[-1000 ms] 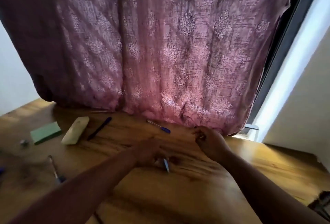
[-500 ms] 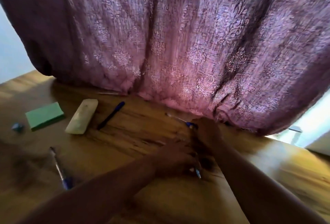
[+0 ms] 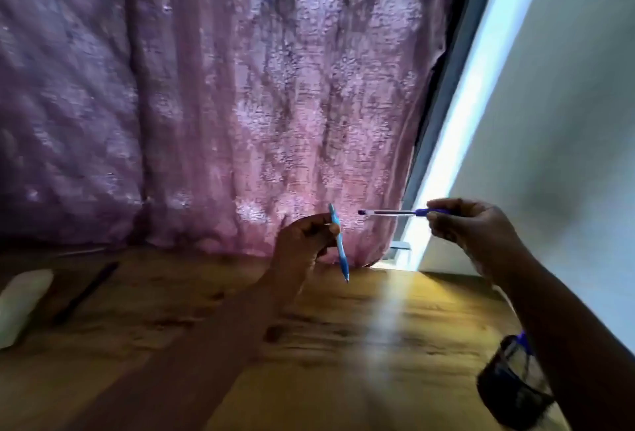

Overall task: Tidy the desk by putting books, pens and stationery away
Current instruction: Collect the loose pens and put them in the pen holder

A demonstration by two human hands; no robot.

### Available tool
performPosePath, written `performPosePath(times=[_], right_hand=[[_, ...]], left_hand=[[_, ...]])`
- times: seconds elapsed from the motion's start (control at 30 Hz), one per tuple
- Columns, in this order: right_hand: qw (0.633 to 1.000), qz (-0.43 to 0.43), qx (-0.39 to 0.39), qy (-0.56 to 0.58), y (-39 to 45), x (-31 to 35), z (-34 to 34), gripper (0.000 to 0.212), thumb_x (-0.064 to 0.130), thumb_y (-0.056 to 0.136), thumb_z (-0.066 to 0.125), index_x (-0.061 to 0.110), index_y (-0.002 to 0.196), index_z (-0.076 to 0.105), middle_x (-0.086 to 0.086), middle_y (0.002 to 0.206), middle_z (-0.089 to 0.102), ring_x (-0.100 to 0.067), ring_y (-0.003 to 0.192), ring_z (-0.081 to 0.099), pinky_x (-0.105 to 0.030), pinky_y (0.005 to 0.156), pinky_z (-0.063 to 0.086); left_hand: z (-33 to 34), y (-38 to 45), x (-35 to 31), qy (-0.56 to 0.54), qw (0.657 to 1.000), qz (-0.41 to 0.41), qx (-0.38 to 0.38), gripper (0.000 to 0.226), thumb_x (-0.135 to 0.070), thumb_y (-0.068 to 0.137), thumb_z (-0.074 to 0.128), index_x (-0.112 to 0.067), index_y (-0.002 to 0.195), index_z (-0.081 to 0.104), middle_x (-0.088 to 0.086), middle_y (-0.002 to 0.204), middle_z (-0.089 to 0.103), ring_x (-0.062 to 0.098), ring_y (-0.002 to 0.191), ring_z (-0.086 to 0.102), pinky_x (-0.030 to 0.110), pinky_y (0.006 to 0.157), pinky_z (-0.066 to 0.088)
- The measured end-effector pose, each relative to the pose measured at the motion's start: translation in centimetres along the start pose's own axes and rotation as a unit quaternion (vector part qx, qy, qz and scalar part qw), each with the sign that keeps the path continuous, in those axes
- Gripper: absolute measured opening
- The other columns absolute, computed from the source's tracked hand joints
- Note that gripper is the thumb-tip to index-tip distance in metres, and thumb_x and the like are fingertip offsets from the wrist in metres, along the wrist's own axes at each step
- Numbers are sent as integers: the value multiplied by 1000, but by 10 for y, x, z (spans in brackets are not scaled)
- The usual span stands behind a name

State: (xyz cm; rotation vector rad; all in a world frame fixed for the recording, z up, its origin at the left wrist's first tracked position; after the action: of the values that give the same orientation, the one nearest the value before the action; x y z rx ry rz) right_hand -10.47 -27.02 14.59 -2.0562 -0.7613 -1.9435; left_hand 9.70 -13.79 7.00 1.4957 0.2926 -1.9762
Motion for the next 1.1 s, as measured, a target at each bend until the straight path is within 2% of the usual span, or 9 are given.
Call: performPosePath(times=[0.13, 0.23, 0.4, 0.53, 0.63, 0.77, 0.93, 1.03, 1.1], right_hand=[[996, -38, -84, 12, -34, 48, -106, 21, -5, 78, 67, 13, 87, 61, -1, 67, 68, -13, 58, 65, -22, 59, 57], [990, -42, -134, -9, -57, 50, -164, 19, -3, 79, 68, 14, 85, 60, -10, 76, 66, -18, 63, 66, -26, 65, 59], [987, 7, -159, -34, -77, 6, -211, 20, -2, 79, 69, 15, 87, 63, -11, 76, 68, -15, 62, 68, -32, 69, 59], [987, 33, -151, -50, -86, -37, -210, 23, -1, 78, 70, 13, 95, 65, -13, 79, 69, -17, 64, 69, -31, 67, 59], [987, 42, -134, -75, -88, -63, -201, 24, 2, 78, 70, 16, 97, 65, -11, 78, 69, -20, 67, 69, -34, 67, 59], [983, 45, -98, -148, -90, -94, -188, 23, 11, 79, 71, 26, 96, 65, 1, 84, 70, -15, 74, 68, -22, 62, 55], [973, 44, -75, -216, -92, -122, -180, 22, 16, 82, 69, 32, 96, 63, 9, 87, 70, -1, 78, 66, -11, 57, 49], [965, 48, -63, -252, -93, -131, -182, 26, 18, 83, 68, 35, 102, 63, 7, 93, 70, -3, 82, 66, -13, 58, 50], [959, 51, -62, -273, -93, -133, -181, 32, 20, 82, 69, 36, 109, 62, 4, 103, 68, -11, 92, 65, -21, 69, 53]], left_hand=[[111, 0, 0, -15, 996, -25, 87, 10, -1, 89, 58, -9, 89, 64, 4, 58, 64, 4, 35, 45, 13, 36, 32], [184, -12, 9, -2, 988, -49, 145, 11, -5, 87, 62, -13, 92, 67, -3, 70, 71, 6, 55, 63, 12, 51, 45], [251, -38, 45, 47, 974, -73, 208, 15, 4, 84, 62, -10, 89, 67, 6, 77, 68, 13, 67, 64, 16, 60, 53], [258, -45, 70, 140, 959, -96, 226, 14, -5, 86, 64, -18, 87, 67, -5, 70, 72, 6, 65, 66, 22, 66, 50], [250, -45, 86, 177, 953, -114, 217, 10, -9, 84, 68, -19, 87, 68, -2, 77, 73, 14, 73, 66, 28, 69, 48], [236, -48, 103, 226, 941, -129, 216, 10, -12, 82, 71, -16, 91, 70, 3, 82, 73, 14, 73, 65, 17, 56, 45], [228, -55, 122, 235, 939, -155, 196, 7, -3, 79, 73, -8, 84, 71, -6, 63, 67, -2, 53, 57, 11, 51, 42], [225, -58, 131, 266, 930, -171, 187, 11, -7, 78, 76, -3, 87, 71, -4, 62, 64, -4, 44, 52, 11, 44, 38], [221, -60, 130, 276, 930, -165, 179, 22, -10, 77, 77, -1, 96, 71, -2, 68, 64, -4, 48, 53, 9, 46, 40]])
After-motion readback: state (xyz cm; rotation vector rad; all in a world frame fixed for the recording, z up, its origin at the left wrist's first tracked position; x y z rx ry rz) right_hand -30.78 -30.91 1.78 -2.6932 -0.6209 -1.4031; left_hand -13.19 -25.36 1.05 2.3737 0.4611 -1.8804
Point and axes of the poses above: each hand's wrist, its own y-axis towards the middle knuckle, its own z-axis out of the palm, x = y × z, the point moved 1 cm from there along y, towards the middle knuckle
